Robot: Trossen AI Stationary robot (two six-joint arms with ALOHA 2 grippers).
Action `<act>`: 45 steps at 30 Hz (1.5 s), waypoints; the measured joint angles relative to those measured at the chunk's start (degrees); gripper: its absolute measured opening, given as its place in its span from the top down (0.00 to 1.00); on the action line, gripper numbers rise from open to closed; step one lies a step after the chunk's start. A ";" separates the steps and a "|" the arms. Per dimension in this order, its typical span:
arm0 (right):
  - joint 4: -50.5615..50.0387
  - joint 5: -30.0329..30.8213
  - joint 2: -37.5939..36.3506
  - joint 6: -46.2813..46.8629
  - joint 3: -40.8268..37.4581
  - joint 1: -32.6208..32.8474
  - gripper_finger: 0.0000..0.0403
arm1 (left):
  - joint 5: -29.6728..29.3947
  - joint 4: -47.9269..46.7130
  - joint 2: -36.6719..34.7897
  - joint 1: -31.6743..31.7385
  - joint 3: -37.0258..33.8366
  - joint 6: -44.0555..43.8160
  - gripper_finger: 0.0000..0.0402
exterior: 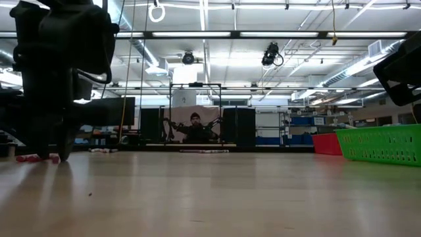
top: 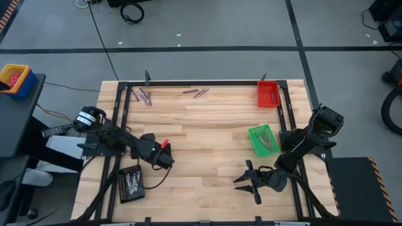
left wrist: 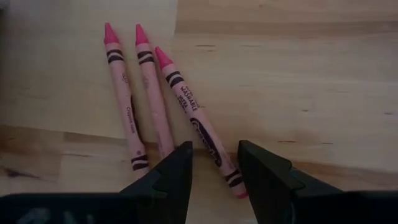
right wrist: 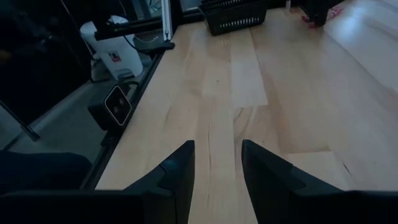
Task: Sort crayons
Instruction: Put the pink crayon into the green bin
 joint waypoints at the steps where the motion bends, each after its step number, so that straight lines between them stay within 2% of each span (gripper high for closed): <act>1: 0.00 0.00 0.00 -0.01 0.00 0.00 0.66 | -0.30 0.07 0.43 -0.04 0.03 0.00 0.64; 10: 0.00 0.00 0.00 -0.02 0.00 0.00 0.66 | -1.22 0.00 1.16 0.23 -0.01 0.09 0.64; 15: -0.01 0.00 0.00 -0.02 0.00 0.00 0.66 | -1.96 1.56 1.21 1.27 -0.06 3.08 0.66; 19: -0.02 0.00 0.00 -0.02 0.00 0.00 0.66 | -2.57 2.49 1.23 1.05 -0.12 3.80 0.73; 25: 0.00 0.00 -0.02 -0.02 0.00 0.00 0.66 | -3.55 3.21 1.27 0.88 -0.10 4.05 0.89; 28: 0.00 0.00 -0.02 -0.02 0.00 0.00 0.66 | -6.48 4.07 1.36 -0.21 -0.23 4.12 0.94; 32: -0.04 0.00 -0.02 -0.02 0.00 0.00 0.66 | -11.65 6.99 1.57 -2.44 -0.04 3.93 0.93; 34: -0.07 0.00 -0.02 -0.04 0.00 0.01 0.66 | -14.36 12.39 1.82 -4.14 1.49 3.86 0.91; 36: -0.09 0.00 -0.02 -0.46 0.00 0.00 0.66 | -19.58 17.64 1.51 -6.09 2.63 5.53 0.90; 38: -0.07 0.01 -0.02 -1.00 0.00 0.00 0.66 | -25.45 24.53 1.76 -7.87 2.97 11.17 0.90; 40: -0.03 0.02 -0.04 -1.11 0.00 -0.20 0.66 | -30.45 36.37 1.69 -8.74 3.51 21.49 0.91; 42: 1.02 0.51 -0.04 -0.56 0.00 -0.55 0.66 | -33.47 47.86 1.84 -9.11 3.61 34.06 0.92; 45: 5.31 1.92 -0.05 -0.41 0.02 -1.87 0.66 | -34.65 64.82 2.35 -9.38 3.41 56.74 0.91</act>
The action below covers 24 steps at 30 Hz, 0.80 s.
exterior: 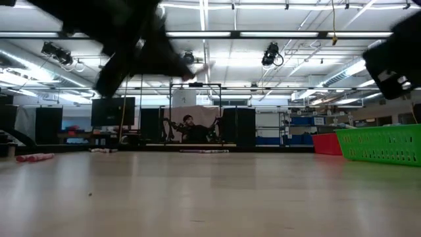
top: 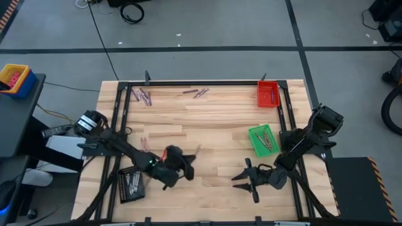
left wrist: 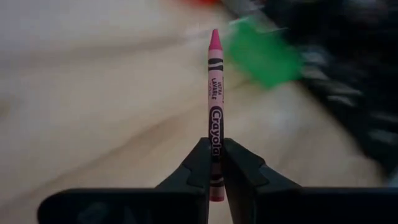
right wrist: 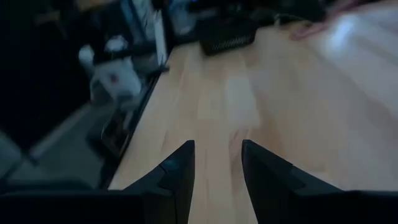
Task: Sort crayons
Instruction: Put the pink crayon into the green bin
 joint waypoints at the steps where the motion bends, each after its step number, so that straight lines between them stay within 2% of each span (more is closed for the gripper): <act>1: 1.65 0.73 0.00 -0.37 0.00 -0.47 0.66 | 0.09 6.22 0.41 0.00 0.18 7.80 0.91; 4: 6.97 3.21 -0.02 -2.06 0.00 -2.53 0.65 | 3.25 18.19 0.65 0.02 0.08 24.75 0.91; 8: 16.36 4.38 -0.02 -8.87 0.01 -6.67 0.62 | 6.72 24.31 0.65 0.36 0.10 33.28 0.91; 13: 27.69 -1.85 -0.06 -15.95 0.52 -12.50 0.60 | 7.79 25.38 0.65 0.04 0.10 34.43 0.91; 16: 26.45 -4.42 -0.02 -16.86 2.54 -14.89 0.60 | 7.81 31.14 2.02 0.48 0.40 35.38 0.91; 20: 20.03 -7.70 1.01 -16.81 4.96 -15.90 0.60 | 8.50 40.96 5.74 0.66 0.34 41.36 0.91; 24: 22.37 -7.93 1.58 -17.28 5.62 -15.90 0.61 | 8.86 42.04 7.96 0.68 0.34 40.71 0.91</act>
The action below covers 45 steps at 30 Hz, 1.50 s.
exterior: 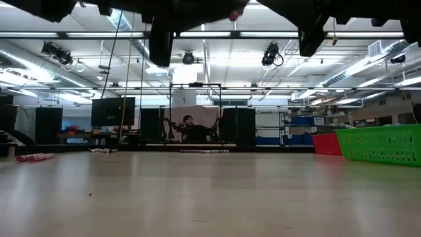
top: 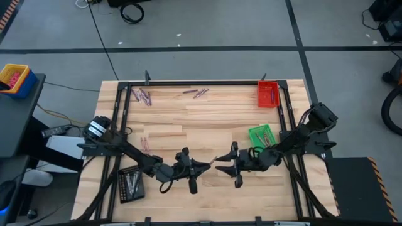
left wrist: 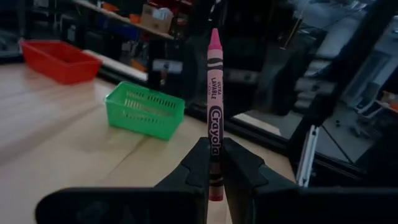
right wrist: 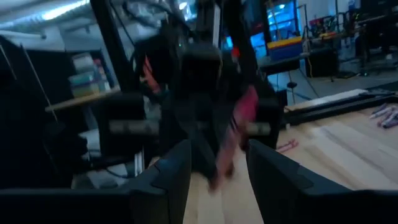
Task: Sort crayons
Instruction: Put the pink crayon into the green bin
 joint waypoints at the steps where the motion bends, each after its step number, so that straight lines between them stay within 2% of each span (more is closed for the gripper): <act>1: 0.44 0.03 0.00 -0.19 0.00 0.00 0.61 | 0.04 -0.04 0.24 0.02 0.00 -0.22 0.91; 8: 0.54 2.76 0.52 3.52 0.00 -1.08 0.61 | 0.83 3.94 1.24 0.40 0.22 1.65 0.91; 16: 0.70 -1.36 0.48 7.73 1.15 -2.64 0.63 | 0.94 3.94 1.20 1.02 1.05 2.87 0.91; 19: 0.21 -1.51 0.48 8.43 2.04 -2.71 0.68 | 0.94 3.98 1.20 1.07 1.05 2.70 0.91; 27: -1.60 -1.45 0.46 8.07 3.72 -2.87 0.94 | 1.15 4.18 1.20 0.98 1.05 2.50 0.91; 32: -2.37 -1.58 0.42 8.41 3.80 -2.74 0.94 | 1.00 4.04 1.20 0.02 1.03 3.61 0.89; 37: -3.96 -1.68 0.13 9.02 3.74 -2.28 0.91 | 0.86 1.21 -0.60 -1.77 1.03 6.83 0.76; 41: -15.88 -2.08 -4.86 12.58 3.74 -2.25 0.92 | -0.56 -10.32 -5.93 -3.86 1.03 5.92 0.63; 45: -41.94 -3.63 -15.01 22.60 3.72 -2.30 0.92 | -1.13 -23.26 -11.97 -6.91 1.03 2.53 0.53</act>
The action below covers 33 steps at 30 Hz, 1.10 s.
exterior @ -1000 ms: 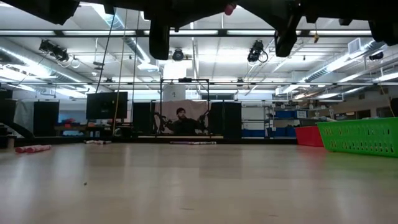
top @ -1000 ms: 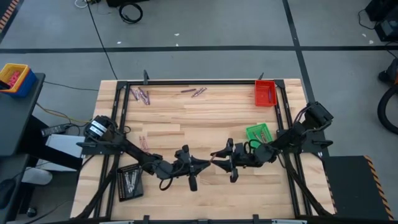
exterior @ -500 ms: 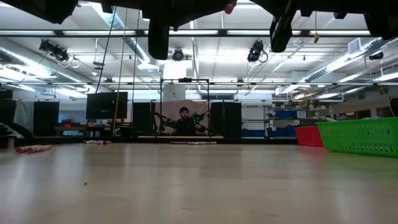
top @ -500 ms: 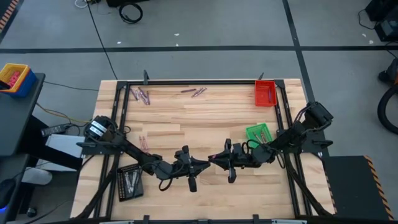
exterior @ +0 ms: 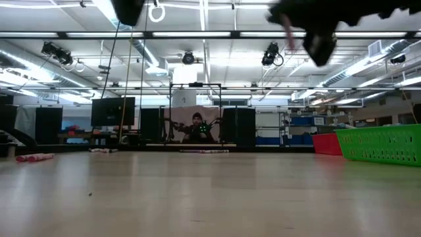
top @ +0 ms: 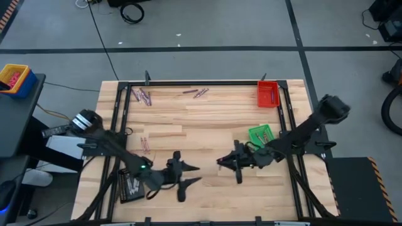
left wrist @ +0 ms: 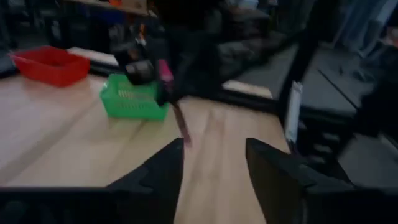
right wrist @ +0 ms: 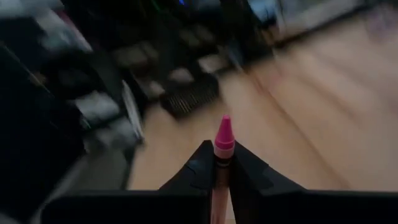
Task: Sort crayons
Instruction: Put the pink crayon into the green bin
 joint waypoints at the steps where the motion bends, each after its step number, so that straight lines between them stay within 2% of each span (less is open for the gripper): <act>1: -7.92 -0.24 -3.05 3.46 0.04 -0.09 0.92 | 0.04 -2.09 -1.01 -0.80 0.00 -0.99 0.52; 5: -47.50 -1.92 -13.59 21.65 3.78 -1.37 0.92 | -0.86 -5.95 -2.73 -3.32 0.00 -2.28 0.50; 8: -73.69 -3.98 -17.77 33.09 8.06 -2.23 0.92 | -1.96 -7.24 -2.73 -4.28 0.00 -1.40 0.49; 10: -86.53 -4.29 -18.79 38.57 9.89 -2.95 0.92 | -2.00 -8.26 -2.73 -4.23 0.00 -1.62 0.49; 12: -95.27 -3.77 -18.85 42.55 10.36 -4.20 0.92 | -2.14 -9.00 -2.73 -3.95 0.00 -1.63 0.49; 15: -98.79 -3.53 -17.75 45.99 8.59 -6.37 0.91 | -2.31 -9.30 -2.73 -3.31 0.00 -1.85 0.49; 21: -90.04 -3.87 -13.69 43.85 3.57 -9.64 0.87 | -2.24 -9.46 -2.73 -3.21 0.00 -3.07 0.49; 24: -88.98 -3.84 -11.29 41.96 2.71 -10.96 0.83 | -2.16 -9.46 -2.73 -3.36 0.00 -3.35 0.49; 29: -89.38 -3.99 -8.16 38.98 2.72 -12.39 0.76 | -2.11 -9.43 -2.72 -3.36 0.00 -3.44 0.49; 33: -94.64 -2.25 -9.23 35.64 6.69 -11.33 0.71 | -2.12 -10.32 -2.70 -3.30 0.00 -4.79 0.49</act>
